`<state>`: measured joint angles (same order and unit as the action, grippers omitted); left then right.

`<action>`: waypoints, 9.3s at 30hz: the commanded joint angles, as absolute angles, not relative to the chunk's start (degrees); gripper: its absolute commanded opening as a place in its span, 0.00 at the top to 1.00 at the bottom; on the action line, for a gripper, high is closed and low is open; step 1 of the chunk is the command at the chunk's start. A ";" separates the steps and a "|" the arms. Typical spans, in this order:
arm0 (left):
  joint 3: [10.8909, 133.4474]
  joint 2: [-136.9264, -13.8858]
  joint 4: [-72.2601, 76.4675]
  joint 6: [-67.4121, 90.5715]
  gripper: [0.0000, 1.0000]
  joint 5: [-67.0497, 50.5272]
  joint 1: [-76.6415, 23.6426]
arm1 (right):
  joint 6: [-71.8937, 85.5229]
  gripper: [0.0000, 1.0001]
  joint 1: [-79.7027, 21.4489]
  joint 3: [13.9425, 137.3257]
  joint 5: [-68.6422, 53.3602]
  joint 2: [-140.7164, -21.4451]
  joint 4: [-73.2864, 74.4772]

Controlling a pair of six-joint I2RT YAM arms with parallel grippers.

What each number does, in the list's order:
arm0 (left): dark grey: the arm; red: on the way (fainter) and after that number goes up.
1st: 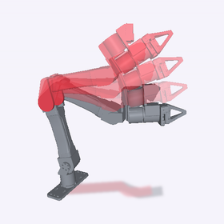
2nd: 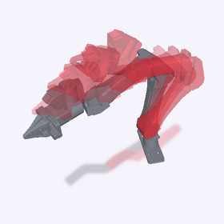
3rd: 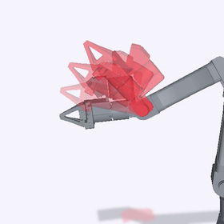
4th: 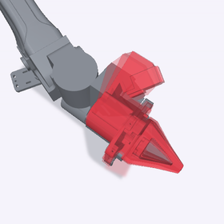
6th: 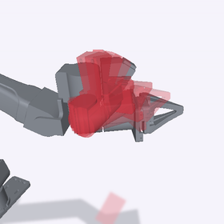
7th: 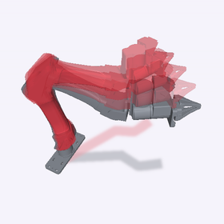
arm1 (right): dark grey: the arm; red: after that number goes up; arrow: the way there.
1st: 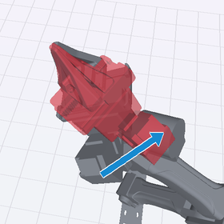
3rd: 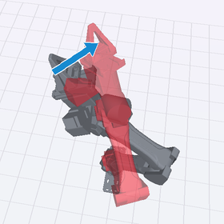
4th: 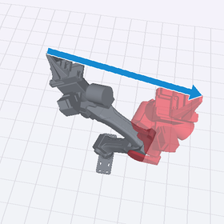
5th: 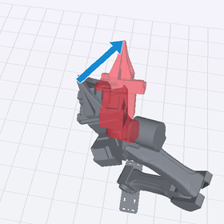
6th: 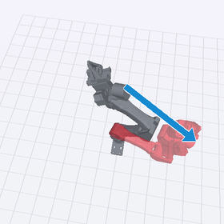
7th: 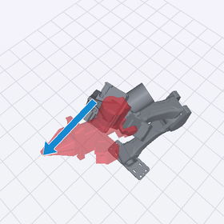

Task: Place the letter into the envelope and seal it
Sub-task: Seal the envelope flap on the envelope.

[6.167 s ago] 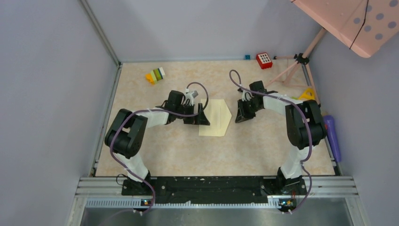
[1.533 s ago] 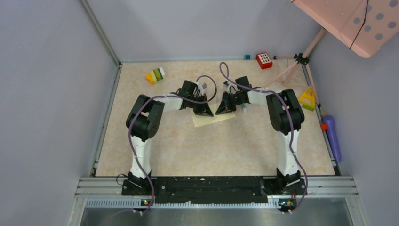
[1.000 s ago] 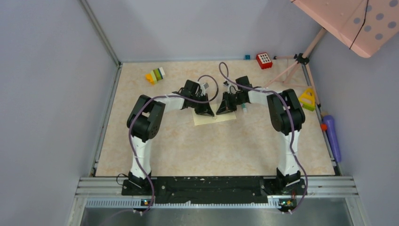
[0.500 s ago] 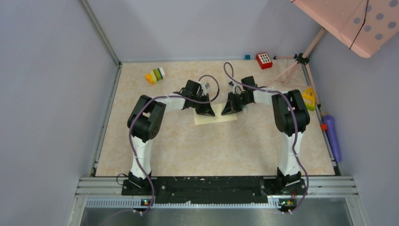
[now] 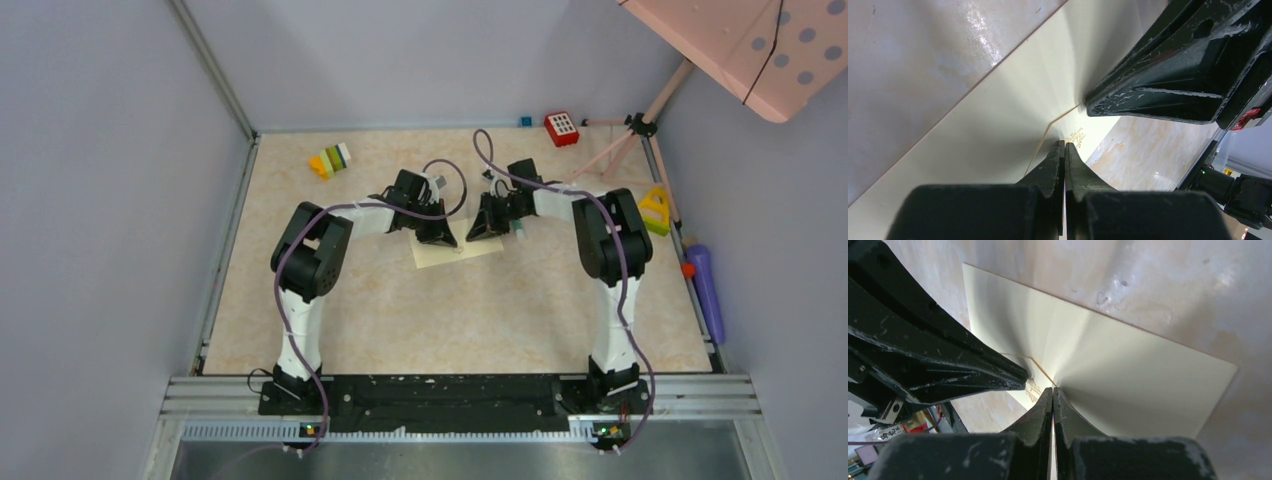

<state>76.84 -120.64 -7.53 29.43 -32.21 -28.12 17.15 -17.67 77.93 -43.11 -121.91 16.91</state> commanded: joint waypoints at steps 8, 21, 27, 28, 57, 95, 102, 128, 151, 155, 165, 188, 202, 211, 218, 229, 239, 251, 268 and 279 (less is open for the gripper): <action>75.57 -123.15 -12.57 26.20 1.00 -24.84 -29.11 | 17.64 1.00 -21.45 79.85 -36.84 -126.49 14.07; 75.63 -123.00 -12.74 25.93 1.00 -24.33 -29.09 | 17.19 1.00 -17.94 77.29 -48.21 -118.01 11.56; 75.68 -123.26 -12.74 25.84 1.00 -24.38 -29.07 | 15.76 1.00 -17.96 74.78 -49.65 -117.96 11.80; 75.67 -123.34 -12.74 25.84 1.00 -24.43 -29.03 | 15.91 1.00 -17.96 74.36 -49.88 -117.77 11.13; 74.07 -117.90 -20.38 13.07 1.00 -27.74 -21.94 | 14.70 1.00 -18.48 73.71 -37.99 -123.39 13.71; 73.29 -116.58 -12.60 17.82 1.00 -34.85 -24.57 | 15.71 1.00 -18.64 74.32 -38.29 -122.66 13.95; 74.17 -118.65 -14.02 18.37 1.00 -27.25 -25.17 | 17.21 1.00 -18.63 75.50 -39.88 -123.05 13.53; 74.49 -120.59 -15.47 17.06 1.00 -25.11 -26.79 | 33.92 1.00 -22.80 80.28 -47.25 -129.93 -1.79; 73.29 -119.95 -14.86 17.75 1.00 -24.90 -26.85 | 39.13 1.00 -20.51 78.36 -46.06 -129.19 -10.08; 73.38 -120.06 -14.77 18.01 1.00 -25.00 -26.85 | 37.60 1.00 -21.69 77.13 -48.20 -129.10 -10.05; 73.56 -119.81 -14.94 18.19 1.00 -25.09 -27.07 | 35.83 1.00 -23.38 78.05 -46.42 -129.24 -8.70; 72.41 -118.74 -14.77 18.28 1.00 -24.74 -27.06 | 33.22 1.00 -18.08 77.45 -39.41 -127.88 -6.06; 72.26 -119.08 -14.33 18.80 1.00 -25.08 -27.06 | 28.23 1.00 -15.97 75.96 -39.15 -124.82 -4.11; 72.21 -118.62 -13.45 19.28 1.00 -27.41 -27.06 | 30.37 1.00 -15.49 79.92 -52.28 -121.11 -7.25; 72.40 -117.95 -12.52 20.23 1.00 -29.32 -27.05 | 25.15 1.00 -15.64 76.26 -52.14 -120.41 -2.34; 74.87 -116.44 -13.93 19.92 1.00 -31.56 -27.07 | 22.60 1.00 -16.26 76.11 -44.90 -125.55 2.78; 88.39 -119.01 -20.46 19.21 0.81 -32.82 -26.28 | 18.91 1.00 -16.61 78.03 -40.56 -126.55 8.37; 97.61 -128.47 -23.67 19.86 1.00 -32.36 -26.36 | 18.27 1.00 -16.63 78.05 -40.08 -126.56 9.30; 93.90 -127.93 -22.92 18.28 1.00 -23.93 -25.51 | 17.59 1.00 -16.64 78.05 -39.51 -126.73 9.53; 90.21 -126.25 -20.25 20.02 1.00 -23.72 -23.96 | 16.65 1.00 -16.76 78.40 -38.78 -127.04 10.37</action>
<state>92.62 -127.61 -20.18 20.64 -30.06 -26.13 20.36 -16.53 77.80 -45.91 -124.40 6.68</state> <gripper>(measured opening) 0.009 0.001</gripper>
